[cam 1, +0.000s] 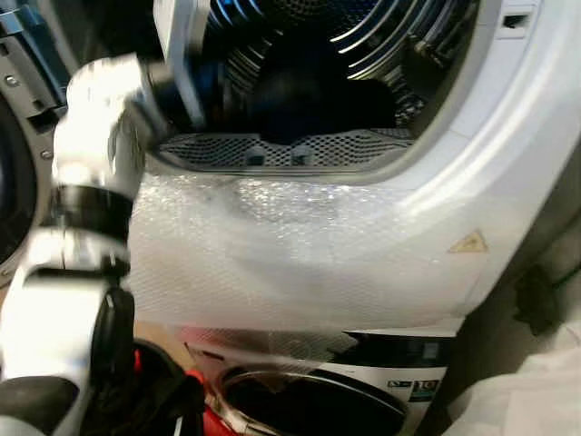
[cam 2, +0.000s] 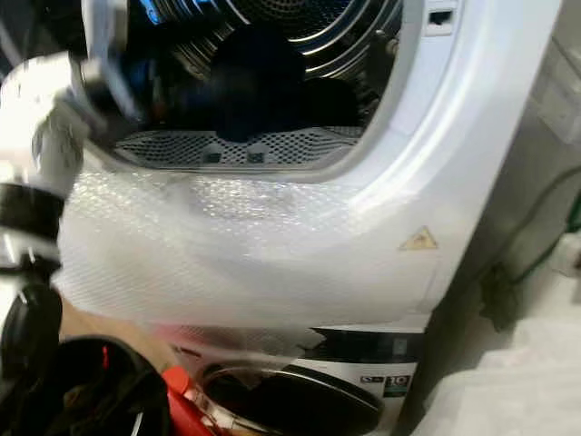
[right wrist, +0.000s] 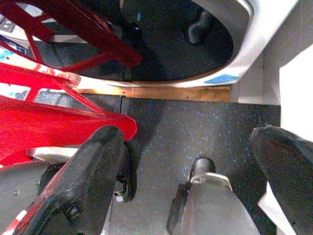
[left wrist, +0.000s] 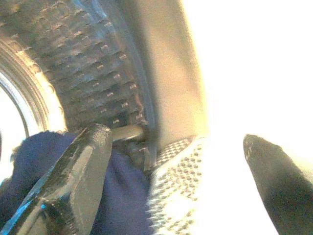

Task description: Clothes washing

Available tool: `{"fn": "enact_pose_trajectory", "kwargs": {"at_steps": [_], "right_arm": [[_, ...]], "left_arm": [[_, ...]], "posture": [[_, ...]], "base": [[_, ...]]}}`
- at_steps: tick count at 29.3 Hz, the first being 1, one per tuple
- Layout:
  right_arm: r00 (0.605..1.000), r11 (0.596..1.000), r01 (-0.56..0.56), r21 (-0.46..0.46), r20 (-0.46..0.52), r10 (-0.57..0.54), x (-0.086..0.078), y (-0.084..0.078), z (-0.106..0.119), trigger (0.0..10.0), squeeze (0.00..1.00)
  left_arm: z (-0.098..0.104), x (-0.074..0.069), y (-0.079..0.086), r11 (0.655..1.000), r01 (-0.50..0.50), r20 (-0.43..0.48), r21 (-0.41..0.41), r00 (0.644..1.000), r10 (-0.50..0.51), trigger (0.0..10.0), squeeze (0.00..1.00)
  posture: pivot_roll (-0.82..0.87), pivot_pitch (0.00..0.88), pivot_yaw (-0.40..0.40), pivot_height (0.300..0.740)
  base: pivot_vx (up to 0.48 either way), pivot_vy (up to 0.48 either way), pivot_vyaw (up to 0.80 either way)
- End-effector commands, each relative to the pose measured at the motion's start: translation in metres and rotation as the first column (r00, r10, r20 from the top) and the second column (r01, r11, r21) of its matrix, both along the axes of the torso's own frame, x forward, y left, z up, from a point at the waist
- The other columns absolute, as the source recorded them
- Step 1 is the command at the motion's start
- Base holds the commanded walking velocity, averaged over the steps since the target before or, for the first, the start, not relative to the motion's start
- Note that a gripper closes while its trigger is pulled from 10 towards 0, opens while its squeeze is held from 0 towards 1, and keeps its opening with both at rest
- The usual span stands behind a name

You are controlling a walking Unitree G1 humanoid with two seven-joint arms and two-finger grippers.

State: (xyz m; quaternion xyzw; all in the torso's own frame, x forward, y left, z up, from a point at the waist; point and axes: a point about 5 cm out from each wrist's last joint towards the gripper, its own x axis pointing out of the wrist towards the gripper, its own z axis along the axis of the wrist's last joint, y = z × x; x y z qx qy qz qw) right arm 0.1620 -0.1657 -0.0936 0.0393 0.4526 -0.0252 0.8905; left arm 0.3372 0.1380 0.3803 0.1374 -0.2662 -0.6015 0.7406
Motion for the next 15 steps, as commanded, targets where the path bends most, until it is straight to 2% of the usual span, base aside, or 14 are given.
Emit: {"fn": "enact_pose_trajectory", "kwargs": {"at_steps": [1, 3, 4, 9, 11, 13, 14, 15], "right_arm": [[1.0, 1.0, -0.015, 0.011, -0.018, 0.015, -0.003, 0.006, -0.002, 10.0, 0.0], [1.0, 1.0, -0.018, 0.011, -0.016, 0.018, -0.002, 0.007, -0.002, 10.0, 0.0], [1.0, 1.0, -0.02, 0.011, -0.014, 0.02, -0.002, 0.007, -0.001, 10.0, 0.0], [1.0, 1.0, -0.02, 0.011, -0.016, 0.02, -0.002, 0.007, -0.002, 10.0, 0.0], [1.0, 1.0, -0.018, 0.011, -0.017, 0.018, -0.003, 0.006, -0.002, 10.0, 0.0], [1.0, 1.0, -0.016, 0.009, -0.023, 0.016, -0.005, 0.005, -0.003, 10.0, 0.0], [1.0, 1.0, -0.016, 0.009, -0.023, 0.016, -0.005, 0.005, -0.003, 10.0, 0.0], [1.0, 1.0, -0.017, 0.009, -0.026, 0.017, -0.006, 0.005, -0.003, 10.0, 0.0]], "left_arm": [[0.014, -0.018, -0.004, 0.998, 0.059, 0.071, 0.031, 0.996, -0.062, 10.0, 0.0], [0.009, -0.028, -0.008, 0.99, 0.12, 0.061, 0.07, 0.99, -0.124, 10.0, 0.0], [0.0, -0.036, -0.01, 0.976, 0.177, 0.011, 0.125, 0.984, -0.179, 10.0, 0.0], [-0.019, -0.04, -0.01, 0.96, 0.2, -0.05, 0.195, 0.98, -0.194, 10.0, 0.0], [-0.023, -0.036, -0.012, 0.966, 0.165, -0.048, 0.2, 0.986, -0.159, 10.0, 0.0], [-0.026, -0.012, -0.018, 0.994, -0.022, -0.045, 0.105, 0.999, 0.026, 10.0, 0.0], [-0.026, -0.012, -0.018, 0.994, -0.022, -0.045, 0.105, 0.999, 0.026, 10.0, 0.0], [-0.026, 0.002, -0.021, 0.989, -0.143, -0.061, 0.02, 0.988, 0.144, 10.0, 0.0]], "posture": [[0.06, 0.0, 0.113, 0.74], [0.06, 0.0, 0.113, 0.74], [0.06, 0.0, 0.114, 0.74], [0.06, 0.0, 0.116, 0.74], [0.06, 0.0, 0.116, 0.74], [0.06, 0.0, 0.117, 0.74], [0.06, 0.0, 0.117, 0.74], [0.06, 0.0, 0.116, 0.74]], "base": [[0.0, 0.0, 0.0], [0.0, 0.0, 0.0], [0.0, 0.0, 0.0], [0.0, 0.0, 0.0], [0.0, 0.0, 0.0], [0.0, 0.0, 0.0], [0.0, 0.0, 0.0], [0.0, 0.0, 0.0]]}}
